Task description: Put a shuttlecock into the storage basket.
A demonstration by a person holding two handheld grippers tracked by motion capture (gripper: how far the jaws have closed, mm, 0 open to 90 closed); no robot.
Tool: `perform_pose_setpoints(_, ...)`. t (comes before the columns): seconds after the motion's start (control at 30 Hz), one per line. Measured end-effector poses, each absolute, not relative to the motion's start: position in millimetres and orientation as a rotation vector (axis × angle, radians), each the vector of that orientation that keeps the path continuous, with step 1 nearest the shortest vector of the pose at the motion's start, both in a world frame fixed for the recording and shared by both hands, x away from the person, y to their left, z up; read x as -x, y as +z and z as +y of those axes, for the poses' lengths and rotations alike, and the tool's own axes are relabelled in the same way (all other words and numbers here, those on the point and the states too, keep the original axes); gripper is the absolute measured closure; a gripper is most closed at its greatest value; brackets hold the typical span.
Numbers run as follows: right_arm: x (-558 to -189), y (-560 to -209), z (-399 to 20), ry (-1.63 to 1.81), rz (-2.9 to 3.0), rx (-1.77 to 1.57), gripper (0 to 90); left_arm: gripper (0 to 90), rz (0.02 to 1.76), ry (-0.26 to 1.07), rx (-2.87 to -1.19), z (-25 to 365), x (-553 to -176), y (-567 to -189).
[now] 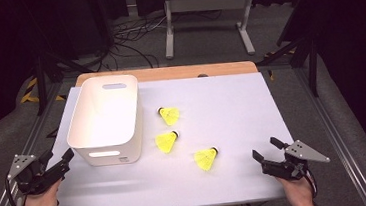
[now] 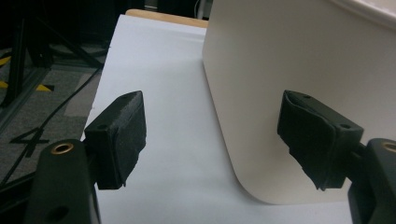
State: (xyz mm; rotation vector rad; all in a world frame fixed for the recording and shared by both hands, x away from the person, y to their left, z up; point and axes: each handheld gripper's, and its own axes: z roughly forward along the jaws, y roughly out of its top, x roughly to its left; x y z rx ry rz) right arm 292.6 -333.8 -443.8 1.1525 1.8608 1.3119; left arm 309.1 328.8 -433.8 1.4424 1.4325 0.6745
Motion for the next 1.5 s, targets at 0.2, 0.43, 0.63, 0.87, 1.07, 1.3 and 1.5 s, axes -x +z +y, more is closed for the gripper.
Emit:
perform_pose_setpoints(0.2, -292, -444, -334, 1.314, 1.861, -1.151, 17.3, 24.8, 1.423, 0.675, -1.44, 327, -312, -430)
perform_pose_setpoints(0.43, -291, -443, -334, 1.316, 1.857, -1.155, 17.3, 25.2, 1.415, 0.674, -1.436, 326, -316, -425)
perform_pose_setpoints(0.63, -292, -444, -334, 1.318, 1.858, -1.159, 17.3, 26.1, 1.427, 0.673, -1.424, 326, -320, -420)
perform_pose_setpoints(0.87, -293, -444, -334, 1.319, 1.86, -1.16, 17.2, 26.4, 1.433, 0.682, -1.415, 329, -323, -411)
perform_pose_setpoints(1.07, -292, -444, -334, 1.317, 1.862, -1.155, 17.2, 25.7, 1.438, 0.692, -1.404, 330, -322, -403)
perform_pose_setpoints(1.3, -293, -444, -333, 1.314, 1.866, -1.159, 17.2, 22.9, 1.455, 0.699, -1.417, 332, -326, -394)
perform_pose_setpoints(1.5, -293, -444, -334, 1.314, 1.864, -1.162, 17.1, 22.7, 1.447, 0.721, -1.414, 331, -328, -384)
